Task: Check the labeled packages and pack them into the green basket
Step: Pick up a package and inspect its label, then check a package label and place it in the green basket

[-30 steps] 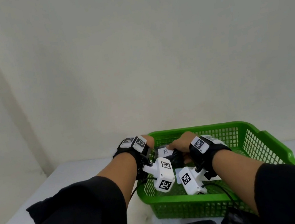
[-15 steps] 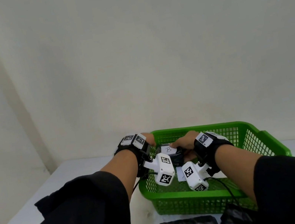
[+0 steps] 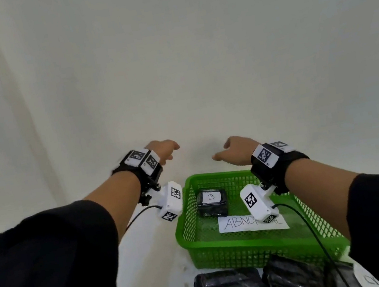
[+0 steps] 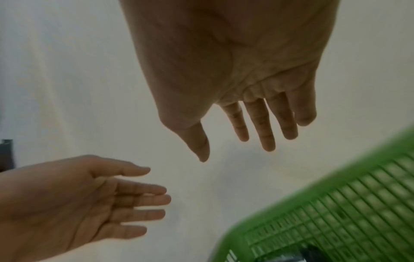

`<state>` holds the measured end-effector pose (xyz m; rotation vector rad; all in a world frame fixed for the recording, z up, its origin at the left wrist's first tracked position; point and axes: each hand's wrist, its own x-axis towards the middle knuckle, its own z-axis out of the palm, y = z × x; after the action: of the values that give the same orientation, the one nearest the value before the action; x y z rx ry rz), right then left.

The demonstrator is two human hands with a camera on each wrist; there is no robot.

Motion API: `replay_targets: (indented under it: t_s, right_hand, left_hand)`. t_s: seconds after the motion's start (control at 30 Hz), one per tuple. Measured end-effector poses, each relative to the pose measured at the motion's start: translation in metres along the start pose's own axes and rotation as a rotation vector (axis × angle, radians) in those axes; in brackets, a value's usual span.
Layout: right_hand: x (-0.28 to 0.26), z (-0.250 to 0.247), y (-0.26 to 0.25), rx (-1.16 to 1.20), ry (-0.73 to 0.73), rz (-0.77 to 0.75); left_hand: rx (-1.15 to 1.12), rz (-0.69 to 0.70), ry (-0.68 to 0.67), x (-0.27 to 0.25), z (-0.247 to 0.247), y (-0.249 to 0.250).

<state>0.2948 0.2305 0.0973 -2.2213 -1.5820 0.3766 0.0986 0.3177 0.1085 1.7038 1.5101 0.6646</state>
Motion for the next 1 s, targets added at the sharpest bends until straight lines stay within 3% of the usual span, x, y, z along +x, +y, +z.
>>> replay_targets:
  t_s: [0.17,0.43,0.67,1.0]
  right_hand:
    - [-0.053,-0.017,-0.019,-0.115,0.049,-0.122]
    - [-0.151,-0.017,-0.029,-0.198,0.027,-0.233]
    - [-0.246,0.003,-0.026,-0.243,-0.107,-0.288]
    - [-0.320,0.046,-0.007,-0.268,-0.210,-0.337]
  left_hand:
    - [0.402,0.209,0.032,-0.061,-0.020,0.011]
    - [0.566,0.432,0.017,-0.177,-0.031,-0.014]
    - [0.606,0.404,-0.034,-0.258,-0.033,-0.061]
    - [0.685,0.374,-0.126,-0.320,-0.021,-0.124]
